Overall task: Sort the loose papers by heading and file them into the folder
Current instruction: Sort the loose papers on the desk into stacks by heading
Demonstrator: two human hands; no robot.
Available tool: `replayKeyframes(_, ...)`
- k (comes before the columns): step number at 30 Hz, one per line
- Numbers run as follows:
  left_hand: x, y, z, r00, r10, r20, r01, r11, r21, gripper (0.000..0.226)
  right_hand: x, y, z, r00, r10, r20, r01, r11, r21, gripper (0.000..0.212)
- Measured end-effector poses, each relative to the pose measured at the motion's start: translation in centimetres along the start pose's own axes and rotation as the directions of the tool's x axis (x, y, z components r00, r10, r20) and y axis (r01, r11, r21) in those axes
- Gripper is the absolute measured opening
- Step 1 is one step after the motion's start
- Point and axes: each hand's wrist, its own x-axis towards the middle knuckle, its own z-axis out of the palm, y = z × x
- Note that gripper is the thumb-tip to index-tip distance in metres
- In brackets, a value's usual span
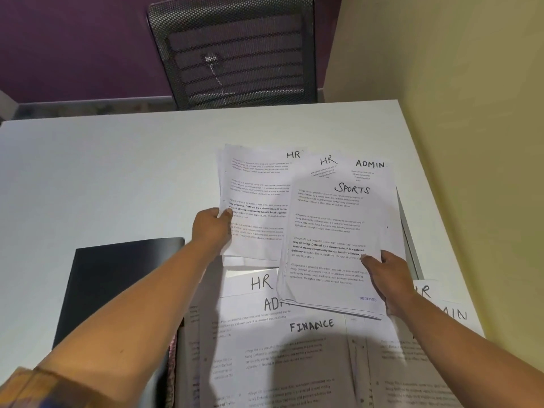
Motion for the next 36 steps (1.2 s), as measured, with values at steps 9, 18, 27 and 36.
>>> replayKeyframes(9, -1.1, 0.4, -1.7, 0.999, -0.021, 0.025, 0.021, 1.0, 0.007, 0.044, 0.4, 0.4, -0.3, 1.0, -0.026, -0.003, 0.026, 0.999, -0.019, 0.014)
replayKeyframes(18, -0.8, 0.2, -2.2, 0.998, 0.045, -0.043, -0.046, 0.999, -0.008, 0.029, 0.8, 0.6, -0.2, 0.999, -0.036, 0.008, 0.036, 0.999, -0.018, 0.015)
replayKeyframes(27, -0.9, 0.7, -3.0, 1.0, -0.009, -0.001, 0.009, 0.999, 0.05, 0.052, 1.0, 0.8, -0.1, 0.999, -0.045, 0.007, 0.045, 0.999, -0.012, 0.017)
replayKeyframes(36, -1.5, 1.9, -5.3, 0.987, 0.149, -0.059, -0.152, 0.988, -0.041, 0.041, 1.0, 0.8, -0.1, 0.999, -0.051, -0.016, 0.05, 0.997, -0.06, 0.027)
